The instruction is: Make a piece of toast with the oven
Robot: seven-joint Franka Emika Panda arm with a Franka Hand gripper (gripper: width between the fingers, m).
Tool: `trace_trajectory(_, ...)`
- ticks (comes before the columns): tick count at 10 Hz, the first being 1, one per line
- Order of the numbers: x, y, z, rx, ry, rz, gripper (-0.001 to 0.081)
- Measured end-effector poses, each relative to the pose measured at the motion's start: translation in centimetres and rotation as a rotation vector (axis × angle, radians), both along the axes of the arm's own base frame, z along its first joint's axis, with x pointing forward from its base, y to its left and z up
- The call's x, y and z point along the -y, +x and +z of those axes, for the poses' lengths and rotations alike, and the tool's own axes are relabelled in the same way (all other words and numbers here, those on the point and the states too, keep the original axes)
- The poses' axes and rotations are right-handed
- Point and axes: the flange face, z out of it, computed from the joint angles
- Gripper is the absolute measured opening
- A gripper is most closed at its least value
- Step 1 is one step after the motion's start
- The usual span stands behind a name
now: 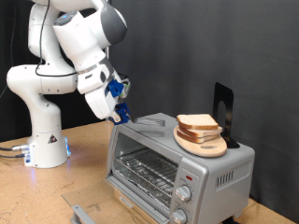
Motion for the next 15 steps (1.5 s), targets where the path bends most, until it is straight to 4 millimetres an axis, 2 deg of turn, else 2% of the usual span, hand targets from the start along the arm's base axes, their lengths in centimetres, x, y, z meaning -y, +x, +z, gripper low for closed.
trace_trajectory(4, -2.6, 0.4, -0.1, 0.014, -0.004, -0.038, 0.0363)
trace_trajectory(7, -3.7, 0.6, -0.1, 0.023, 0.006, -0.039, 0.0363)
trace_trajectory(10, -4.4, 0.8, 0.3, 0.032, 0.024, -0.045, 0.0363)
trace_trajectory(15, -4.3, 1.2, 1.1, 0.050, 0.044, -0.060, 0.0363)
